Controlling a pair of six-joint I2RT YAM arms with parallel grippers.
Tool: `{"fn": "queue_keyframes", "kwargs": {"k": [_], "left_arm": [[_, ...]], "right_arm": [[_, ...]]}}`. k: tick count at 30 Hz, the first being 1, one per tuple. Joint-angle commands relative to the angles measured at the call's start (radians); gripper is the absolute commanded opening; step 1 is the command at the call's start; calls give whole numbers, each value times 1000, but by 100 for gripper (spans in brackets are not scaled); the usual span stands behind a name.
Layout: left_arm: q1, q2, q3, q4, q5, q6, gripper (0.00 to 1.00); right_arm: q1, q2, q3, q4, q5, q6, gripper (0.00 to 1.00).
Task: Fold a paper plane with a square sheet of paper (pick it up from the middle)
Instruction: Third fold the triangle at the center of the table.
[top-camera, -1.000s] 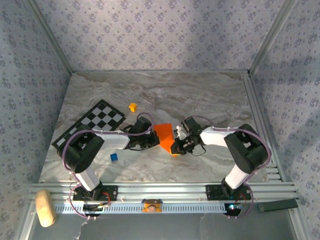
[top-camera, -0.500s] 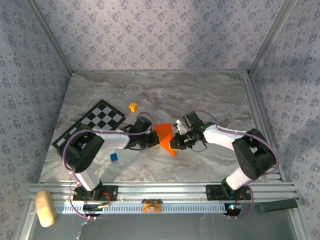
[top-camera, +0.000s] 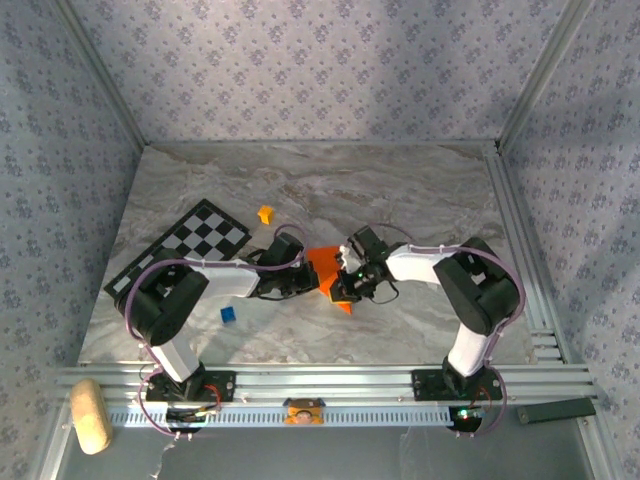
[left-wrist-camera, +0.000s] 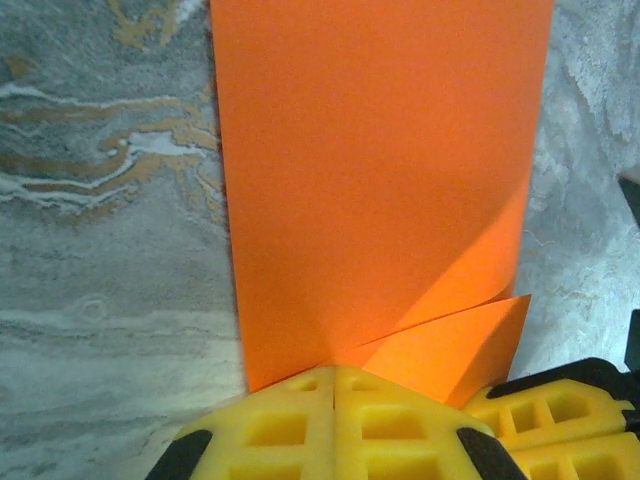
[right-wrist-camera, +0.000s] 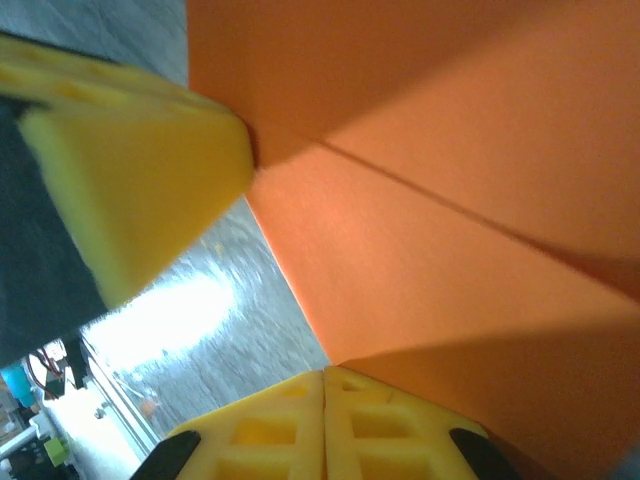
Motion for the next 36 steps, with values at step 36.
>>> {"fn": "queue_keyframes", "kwargs": {"k": [36], "left_arm": [[5,-112,104,-156,-55,33,4]], "right_arm": [[-48,-33,-126,-2,28,65,0]]}}
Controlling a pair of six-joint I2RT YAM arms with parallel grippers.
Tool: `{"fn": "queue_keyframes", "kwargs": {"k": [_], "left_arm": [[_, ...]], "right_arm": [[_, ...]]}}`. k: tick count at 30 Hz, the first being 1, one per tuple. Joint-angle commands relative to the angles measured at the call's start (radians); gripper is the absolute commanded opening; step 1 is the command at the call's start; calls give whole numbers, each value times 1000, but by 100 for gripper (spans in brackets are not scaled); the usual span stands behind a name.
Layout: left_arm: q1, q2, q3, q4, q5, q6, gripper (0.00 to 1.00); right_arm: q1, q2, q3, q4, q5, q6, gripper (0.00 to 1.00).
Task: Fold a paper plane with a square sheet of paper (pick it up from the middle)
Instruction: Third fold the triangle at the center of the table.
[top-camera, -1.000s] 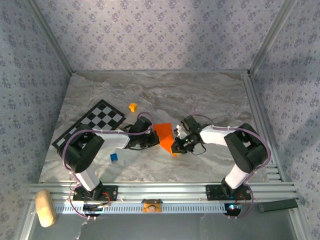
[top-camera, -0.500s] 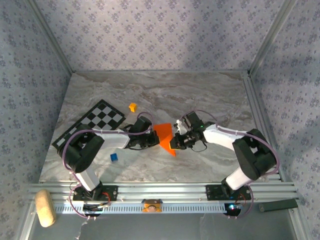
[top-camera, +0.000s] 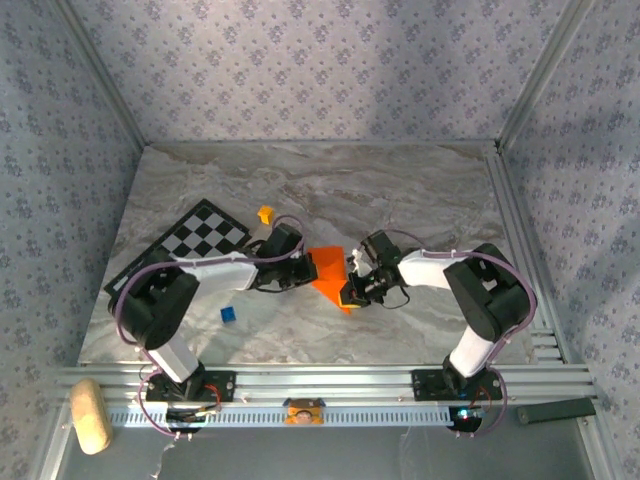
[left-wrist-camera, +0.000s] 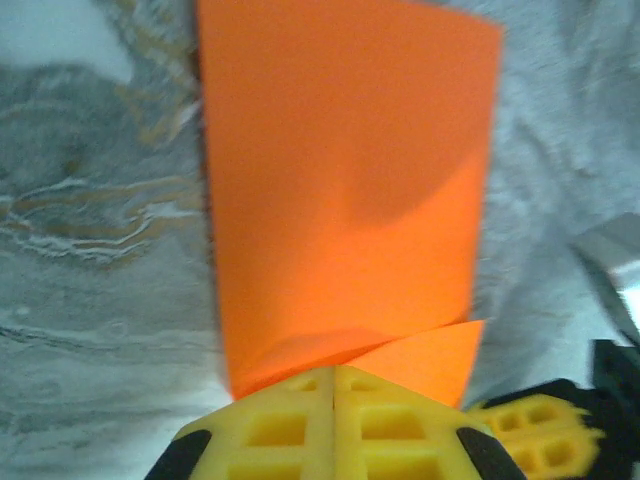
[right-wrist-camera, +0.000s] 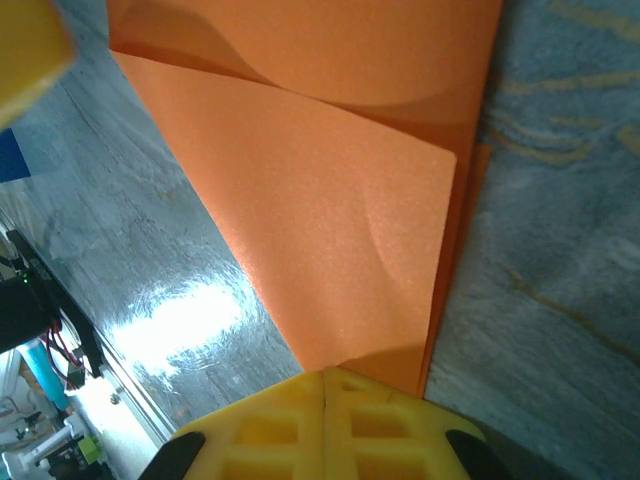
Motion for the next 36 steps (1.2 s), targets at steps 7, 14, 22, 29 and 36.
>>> {"fn": "queue_keyframes", "kwargs": {"k": [7,14,22,29,36], "left_arm": [[-74,-22,-40,130,26,-99,0],[-98,67,-102,231,11,-139,0],[-76,64,-143,198,-60,-72,0],[-6,27,-159,185,-66,-15,0],[60,18,-163,185,-42,44,0]], "right_arm": [[-8,11,-34,-43,80,39,0],[-15,8,-40,-45,85,38,0],[-19,13,-51,-38,86,39,0],[-22,12,-63,-35,84,33,0],[-28,7,-70,-36,85,29,0]]}}
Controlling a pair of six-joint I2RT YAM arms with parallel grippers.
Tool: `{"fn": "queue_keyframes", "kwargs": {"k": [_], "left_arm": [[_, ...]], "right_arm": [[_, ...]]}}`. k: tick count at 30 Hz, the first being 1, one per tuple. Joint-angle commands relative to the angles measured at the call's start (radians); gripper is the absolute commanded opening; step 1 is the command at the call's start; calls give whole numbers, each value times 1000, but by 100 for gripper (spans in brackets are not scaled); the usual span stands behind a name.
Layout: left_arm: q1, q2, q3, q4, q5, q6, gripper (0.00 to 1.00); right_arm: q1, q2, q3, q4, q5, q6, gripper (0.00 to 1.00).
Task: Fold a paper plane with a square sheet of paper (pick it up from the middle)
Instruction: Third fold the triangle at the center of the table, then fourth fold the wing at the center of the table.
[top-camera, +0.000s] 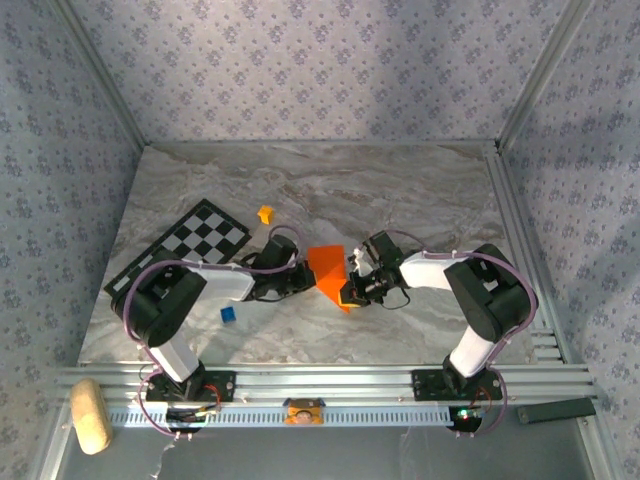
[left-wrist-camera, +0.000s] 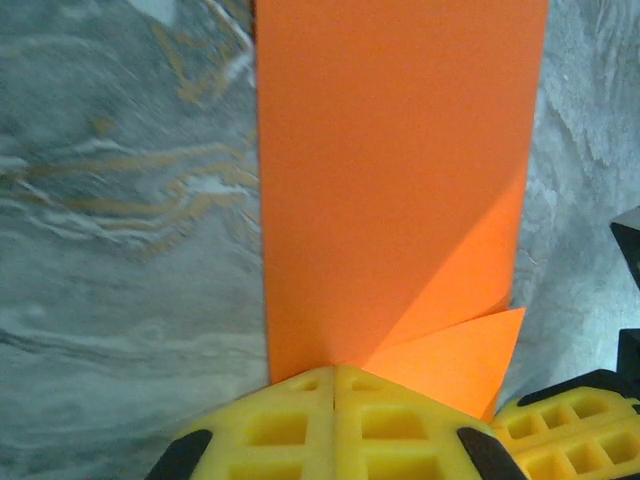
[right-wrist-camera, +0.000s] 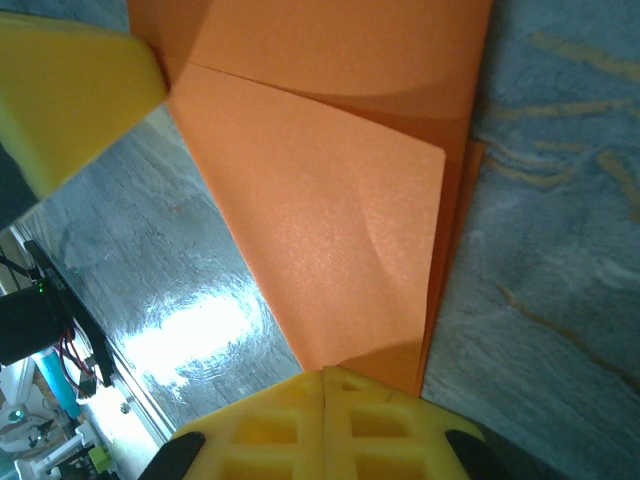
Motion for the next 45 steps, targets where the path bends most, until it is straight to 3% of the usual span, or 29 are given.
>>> {"fn": "queue_keyframes", "kwargs": {"k": [1,7,12,15,18,20,25,34,45], "left_arm": [[47,-22,-17,-60,-60,58,0],[60,-88,0,-99,-43,63,1],[54,-152,32,-141,-39,62,3],[49,-175,44,-156,-37,62,5],[46,-180,46,-146,-28,45,11],[50,-173,43,-119,-11,29,21],[67,-128,66,-100,51,8,30],[82,-113,62,-89,75,-7,36],[102,-119,34,-95,82,-8,38]], "right_arm": [[-14,13,-43,-93,91,7,0],[-15,-19,-30,-71,54,6,0],[-13,-98,6,-60,2,-1,8],[-40,-168,25,-132,50,-47,15],[-111,-207,9,-138,81,-43,22],[-143,-200,9,-130,86,-37,29],[-135,-140,51,-96,70,-26,37],[-99,-18,132,-107,74,-37,38],[-84,34,155,-100,46,-49,30]]}}
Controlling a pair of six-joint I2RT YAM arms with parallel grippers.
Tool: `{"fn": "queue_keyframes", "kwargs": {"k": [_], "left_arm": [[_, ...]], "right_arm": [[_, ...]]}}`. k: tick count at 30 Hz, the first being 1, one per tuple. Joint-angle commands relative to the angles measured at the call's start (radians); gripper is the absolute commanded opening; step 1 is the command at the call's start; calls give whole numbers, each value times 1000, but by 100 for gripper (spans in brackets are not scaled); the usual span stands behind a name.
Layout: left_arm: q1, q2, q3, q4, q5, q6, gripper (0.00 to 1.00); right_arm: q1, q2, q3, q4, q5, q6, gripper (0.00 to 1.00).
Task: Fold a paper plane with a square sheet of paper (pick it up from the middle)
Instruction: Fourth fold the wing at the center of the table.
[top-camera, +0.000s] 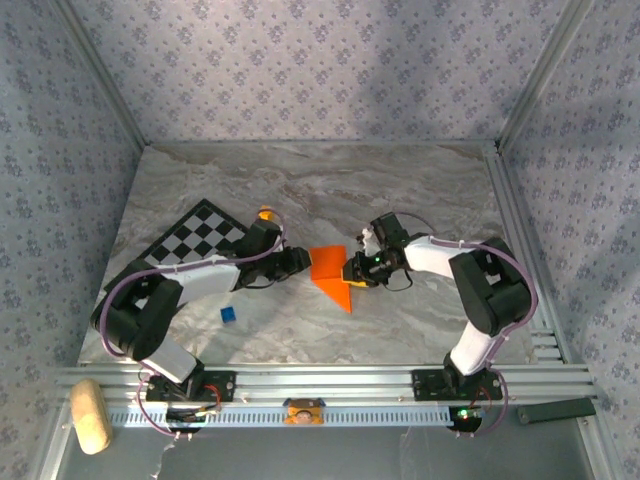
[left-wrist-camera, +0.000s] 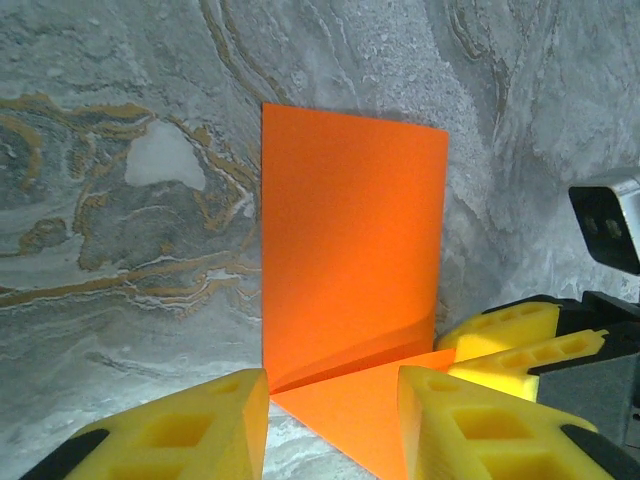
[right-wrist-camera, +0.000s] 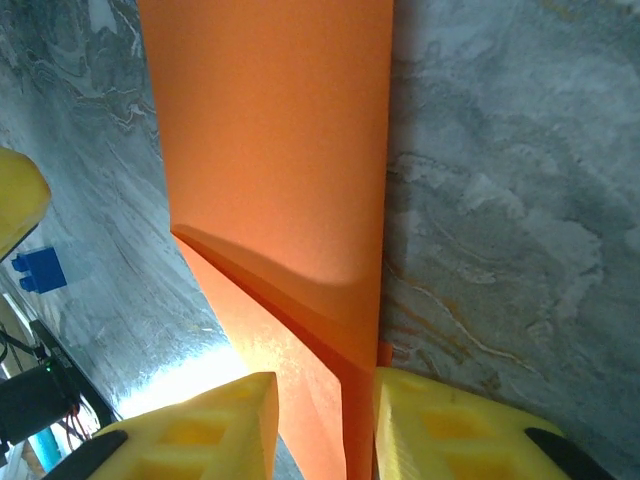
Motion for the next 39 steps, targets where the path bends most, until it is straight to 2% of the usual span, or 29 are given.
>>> {"fn": "queue_keyframes", "kwargs": {"k": [1,11,26,39], "left_arm": [[7,0,-10,13,28,-8,38],[11,28,6,15,45,-11,38],[13,72,42,11,59,-25,39],[13,141,84,52,120,-46,42]], "right_arm": [[9,3,20,-11,-14,-19,30],[9,-11,15,-18,-4,-21,19],[7,-77,8,-54,3,-51,7],[-21,-109,-24,1,-56,-36,5]]}}
